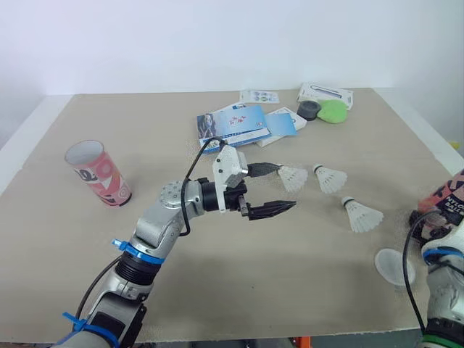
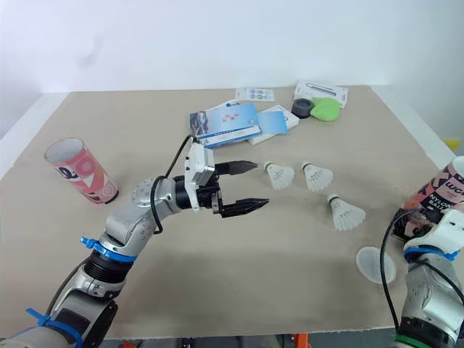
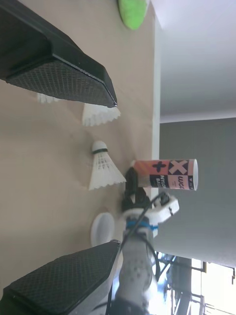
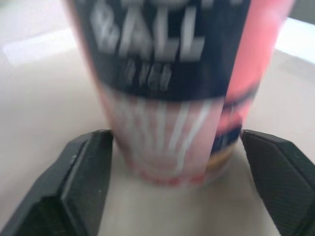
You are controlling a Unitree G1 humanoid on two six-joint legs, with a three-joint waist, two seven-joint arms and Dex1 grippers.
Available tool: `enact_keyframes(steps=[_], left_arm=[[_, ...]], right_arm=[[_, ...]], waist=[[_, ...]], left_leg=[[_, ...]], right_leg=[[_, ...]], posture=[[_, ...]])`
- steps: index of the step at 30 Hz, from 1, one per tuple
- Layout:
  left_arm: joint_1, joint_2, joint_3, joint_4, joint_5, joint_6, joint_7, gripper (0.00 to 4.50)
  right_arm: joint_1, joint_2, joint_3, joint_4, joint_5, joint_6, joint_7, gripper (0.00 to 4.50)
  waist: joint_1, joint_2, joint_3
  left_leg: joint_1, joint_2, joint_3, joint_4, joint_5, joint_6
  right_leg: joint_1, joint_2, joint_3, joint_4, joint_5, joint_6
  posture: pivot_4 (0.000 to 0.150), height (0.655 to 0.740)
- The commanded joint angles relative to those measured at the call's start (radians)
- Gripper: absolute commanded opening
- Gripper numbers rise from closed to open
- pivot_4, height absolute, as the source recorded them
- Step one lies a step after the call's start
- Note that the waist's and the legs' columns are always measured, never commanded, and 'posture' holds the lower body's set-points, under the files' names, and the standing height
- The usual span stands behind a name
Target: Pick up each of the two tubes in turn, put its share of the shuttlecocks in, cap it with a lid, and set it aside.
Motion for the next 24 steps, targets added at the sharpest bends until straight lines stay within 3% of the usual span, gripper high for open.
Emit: enact_keyframes(steps=[1, 6, 9, 12, 17, 21, 24], left_arm=[[0.024, 0.026, 0.048, -0.033, 0.001, -0.012, 0.012, 4.5], [0.089, 0.086, 0.112, -0.069, -0.009, -0.005, 0.028, 4.5], [0.153, 0.128, 0.166, -0.106, -0.009, -0.006, 0.055, 4.5], [0.211, 0.151, 0.204, -0.141, -0.002, -0.005, 0.094, 4.5], [0.418, 0.145, 0.305, -0.308, 0.012, 0.01, 0.266, 4.5], [0.677, 0.058, 0.331, -0.433, 0.137, -0.11, 0.454, 4.5], [0.802, 0.002, 0.352, -0.471, 0.223, -0.178, 0.562, 4.5]], right_arm=[[0.13, 0.026, -0.011, -0.23, 0.036, -0.03, 0.048, 4.47], [0.304, 0.037, -0.009, -0.51, 0.14, -0.006, 0.153, 4.47], [0.315, -0.03, 0.05, -0.66, 0.157, 0.003, 0.229, 4.47], [0.257, -0.096, 0.145, -0.738, 0.167, 0.036, 0.277, 4.47], [0.062, -0.232, 0.433, -0.803, 0.203, 0.128, 0.449, 4.47], [-0.156, -0.199, 0.707, -0.706, 0.149, 0.13, 0.571, 4.47], [-0.22, -0.176, 0.799, -0.634, 0.117, 0.098, 0.649, 4.47]], waist=[[0.0, 0.001, -0.001], [-0.003, 0.002, -0.001], [-0.008, 0.002, -0.001], [-0.014, 0.0, 0.0], [-0.031, -0.004, 0.001], [-0.025, -0.011, 0.003], [-0.013, -0.016, 0.003]], left_leg=[[0.0, 0.0, 0.0, -0.001, 0.0, 0.0], [0.001, 0.0, 0.0, 0.0, 0.0, 0.0], [0.002, 0.001, 0.001, 0.001, 0.0, 0.001], [0.002, 0.001, 0.002, 0.001, 0.001, 0.001], [0.003, 0.006, 0.004, 0.001, 0.001, 0.002], [0.001, 0.006, 0.002, 0.0, 0.001, 0.002], [-0.001, 0.005, 0.001, 0.0, 0.0, 0.001]], right_leg=[[0.0, 0.0, 0.0, 0.0, -0.001, 0.0], [-0.001, 0.0, 0.001, 0.0, 0.0, 0.001], [0.0, 0.0, 0.002, 0.0, 0.001, 0.001], [0.0, 0.0, 0.003, 0.0, 0.002, 0.001], [-0.001, 0.0, 0.003, 0.0, 0.003, 0.0], [-0.001, 0.0, 0.001, -0.001, 0.002, -0.001], [-0.001, -0.001, -0.001, -0.001, 0.001, -0.001]], posture=[[0.15, 0.74], [0.15, 0.74], [0.15, 0.74], [0.15, 0.74], [0.15, 0.74], [0.15, 0.74], [0.15, 0.74]])
